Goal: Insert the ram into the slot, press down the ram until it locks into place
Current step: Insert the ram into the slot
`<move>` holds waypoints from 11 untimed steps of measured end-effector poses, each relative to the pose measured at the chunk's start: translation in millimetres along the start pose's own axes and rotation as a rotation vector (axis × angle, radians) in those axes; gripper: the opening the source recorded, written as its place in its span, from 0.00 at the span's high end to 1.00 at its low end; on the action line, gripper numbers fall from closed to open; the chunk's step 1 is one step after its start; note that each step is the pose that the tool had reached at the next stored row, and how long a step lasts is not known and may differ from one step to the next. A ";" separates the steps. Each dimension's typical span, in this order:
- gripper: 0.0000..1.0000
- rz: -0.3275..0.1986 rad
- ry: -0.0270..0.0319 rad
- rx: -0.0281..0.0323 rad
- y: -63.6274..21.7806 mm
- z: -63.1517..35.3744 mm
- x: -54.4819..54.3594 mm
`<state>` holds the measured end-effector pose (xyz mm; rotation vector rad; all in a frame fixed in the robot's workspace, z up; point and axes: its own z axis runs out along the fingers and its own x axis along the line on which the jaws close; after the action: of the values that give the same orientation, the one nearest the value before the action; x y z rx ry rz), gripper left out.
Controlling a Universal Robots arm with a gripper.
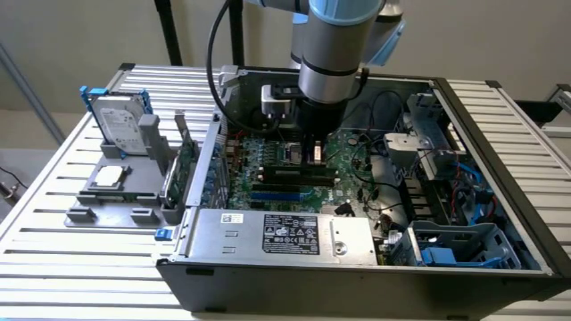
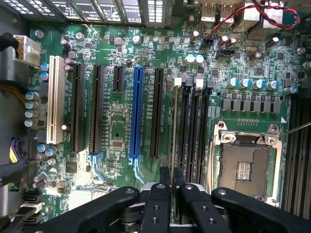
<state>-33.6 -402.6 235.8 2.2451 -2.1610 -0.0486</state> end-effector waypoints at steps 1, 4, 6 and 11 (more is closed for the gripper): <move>0.86 -0.001 0.0001 0.0000 0.0 0.6 0.0; 0.86 -0.001 0.0005 -0.0001 0.0 1.0 0.0; 0.86 -0.001 0.0001 0.0000 0.0 1.3 0.0; 0.86 0.004 -0.0001 -0.0001 -0.1 2.3 0.0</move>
<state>-33.6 -402.5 233.5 2.2404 -2.1659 -0.0488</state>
